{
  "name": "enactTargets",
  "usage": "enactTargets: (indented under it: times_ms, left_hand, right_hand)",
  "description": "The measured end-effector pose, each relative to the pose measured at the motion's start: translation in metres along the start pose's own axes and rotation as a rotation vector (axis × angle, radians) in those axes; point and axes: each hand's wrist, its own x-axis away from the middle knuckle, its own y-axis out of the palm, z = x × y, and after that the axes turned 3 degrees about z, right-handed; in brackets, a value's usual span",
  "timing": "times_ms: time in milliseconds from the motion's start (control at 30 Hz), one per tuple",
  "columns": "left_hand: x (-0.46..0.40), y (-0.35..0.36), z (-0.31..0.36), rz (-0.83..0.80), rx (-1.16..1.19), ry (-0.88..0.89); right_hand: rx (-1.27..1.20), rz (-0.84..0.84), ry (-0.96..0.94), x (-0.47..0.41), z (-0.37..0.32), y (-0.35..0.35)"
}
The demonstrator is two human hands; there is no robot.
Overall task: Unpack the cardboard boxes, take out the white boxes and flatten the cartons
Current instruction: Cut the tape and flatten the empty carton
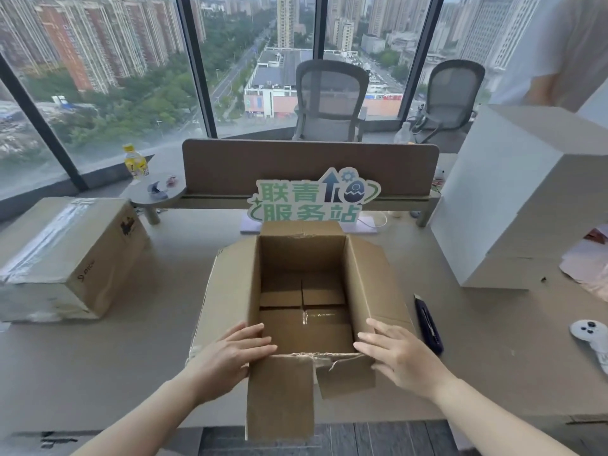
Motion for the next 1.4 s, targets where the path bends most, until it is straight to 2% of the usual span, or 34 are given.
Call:
enactTargets:
  times_ms: [133,233,333,433,533,667,733,867,933,1067,1100,1167,1300,1400]
  left_hand:
    - [0.0,-0.005,-0.001,0.041,-0.023,0.009]
    - [0.002,-0.005,0.003,0.132,0.081,-0.084]
    - [0.002,-0.006,0.01,0.246,0.269,-0.199]
    - [-0.004,-0.005,0.012,0.327,0.358,-0.334]
    - [-0.012,-0.003,0.017,0.293,0.33,-0.556]
    - [-0.019,-0.004,0.028,0.313,0.325,-0.639]
    - [-0.02,-0.003,0.033,0.328,0.319,-0.665]
    - [-0.021,0.001,0.039,0.36,0.334,-0.678]
    - [-0.02,0.006,0.038,0.394,0.301,-0.646]
    - [-0.007,0.003,0.054,0.5,0.115,-0.447]
    - [-0.002,0.001,0.062,0.51,0.103,-0.414]
    - [0.011,0.004,0.075,0.501,0.143,-0.434]
    - [0.023,0.022,0.083,0.378,0.344,-0.828]
    - [0.016,0.028,0.081,0.317,0.704,-1.075]
  right_hand:
    - [0.057,0.041,-0.076,0.002,0.006,0.004]
    - [0.083,0.036,-0.108,-0.001,0.008,0.001]
    - [0.006,0.091,-0.049,-0.001,0.007,0.002]
    - [-0.057,0.175,0.047,-0.001,0.004,0.005]
    - [-0.18,0.24,0.19,-0.007,-0.009,0.007]
    - [-0.317,0.375,0.616,-0.018,-0.031,0.009]
    - [-0.362,0.396,0.732,-0.021,-0.037,0.011]
    - [-0.34,0.419,0.747,-0.025,-0.044,0.019]
    - [-0.288,0.467,0.678,-0.026,-0.047,0.019]
    - [-0.242,0.628,0.474,-0.016,-0.059,0.009]
    - [-0.276,0.616,0.486,-0.009,-0.063,0.008]
    - [-0.346,0.526,0.63,0.004,-0.07,0.012]
    - [-0.493,0.2,1.038,0.016,-0.075,0.016]
    - [-0.797,0.169,1.13,0.012,-0.074,0.018]
